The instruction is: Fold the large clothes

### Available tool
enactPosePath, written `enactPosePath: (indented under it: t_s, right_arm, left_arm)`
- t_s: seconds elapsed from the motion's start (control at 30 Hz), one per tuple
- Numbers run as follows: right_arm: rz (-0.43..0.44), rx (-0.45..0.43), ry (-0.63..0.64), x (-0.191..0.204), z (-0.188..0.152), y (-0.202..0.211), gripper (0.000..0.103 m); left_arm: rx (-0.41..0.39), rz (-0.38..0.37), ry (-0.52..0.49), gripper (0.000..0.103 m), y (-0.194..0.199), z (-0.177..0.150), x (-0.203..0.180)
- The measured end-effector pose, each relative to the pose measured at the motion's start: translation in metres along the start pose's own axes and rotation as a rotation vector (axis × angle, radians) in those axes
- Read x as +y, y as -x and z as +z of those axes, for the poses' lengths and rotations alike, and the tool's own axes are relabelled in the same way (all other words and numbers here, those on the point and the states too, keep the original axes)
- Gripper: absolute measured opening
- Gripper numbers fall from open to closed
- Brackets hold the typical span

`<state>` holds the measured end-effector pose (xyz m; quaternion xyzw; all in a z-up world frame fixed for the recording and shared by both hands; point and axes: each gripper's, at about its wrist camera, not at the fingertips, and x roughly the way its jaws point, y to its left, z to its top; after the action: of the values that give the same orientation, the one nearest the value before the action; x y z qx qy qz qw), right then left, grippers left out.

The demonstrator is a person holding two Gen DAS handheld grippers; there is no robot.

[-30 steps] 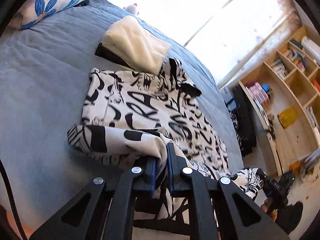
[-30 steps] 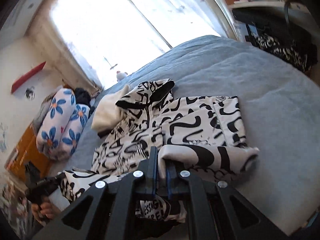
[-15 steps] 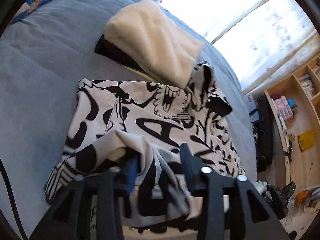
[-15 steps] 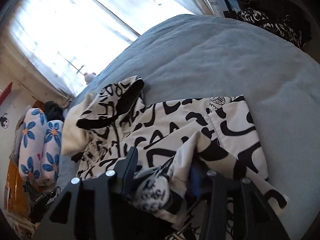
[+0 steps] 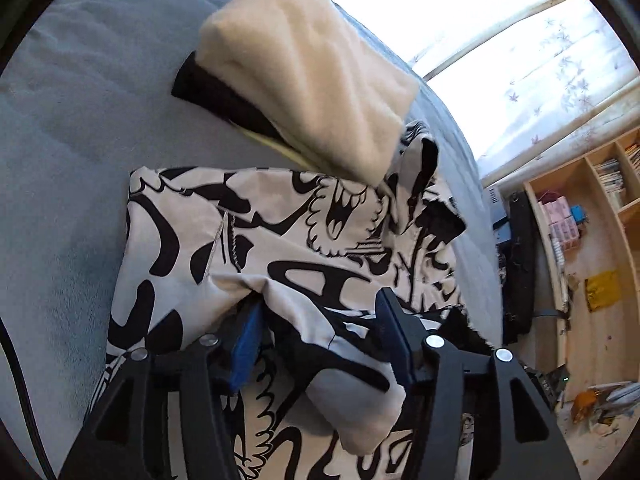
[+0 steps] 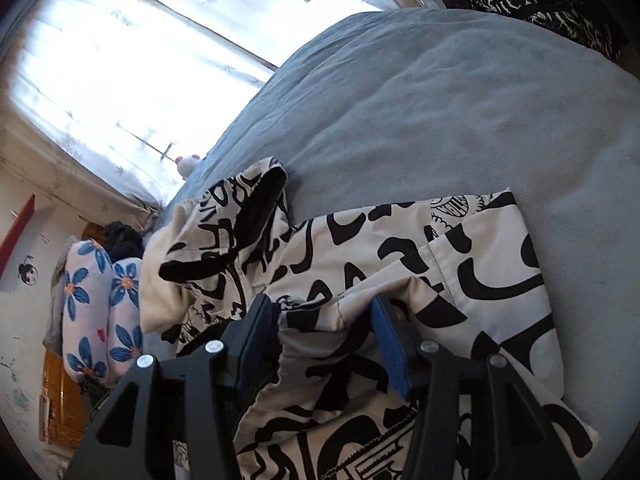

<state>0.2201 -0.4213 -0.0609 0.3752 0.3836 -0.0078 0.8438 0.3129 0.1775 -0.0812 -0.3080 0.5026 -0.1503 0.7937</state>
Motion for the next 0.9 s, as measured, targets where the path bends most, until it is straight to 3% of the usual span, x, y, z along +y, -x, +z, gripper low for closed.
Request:
enactPosePath:
  t_s: [0.13, 0.23, 0.37, 0.5, 0.77, 0.9]
  right_arm:
    - [-0.059, -0.024, 0.096, 0.007, -0.001, 0.006, 0.052]
    - [-0.104, -0.015, 0.178, 0.009, -0.005, 0.008, 0.052]
    - [-0.177, -0.016, 0.292, 0.008, -0.011, 0.015, 0.052]
    - [-0.234, 0.008, 0.427, 0.006, -0.02, 0.017, 0.052]
    - [-0.28, 0.053, 0.704, 0.028, -0.04, -0.004, 0.052]
    - [-0.301, 0.072, 0.741, 0.038, -0.039, -0.029, 0.052]
  left_arm:
    - [-0.057, 0.026, -0.08, 0.064, 0.018, 0.001, -0.007]
    - [-0.073, 0.065, -0.189, 0.065, 0.029, -0.002, -0.014]
    - [-0.073, 0.166, -0.418, 0.065, 0.039, -0.021, -0.021]
    - [-0.051, 0.208, -0.621, 0.065, 0.042, -0.047, -0.02]
    - [-0.064, 0.366, -0.981, 0.065, 0.015, -0.083, -0.036]
    - [-0.056, 0.385, -1.056, 0.065, -0.011, -0.084, -0.05]
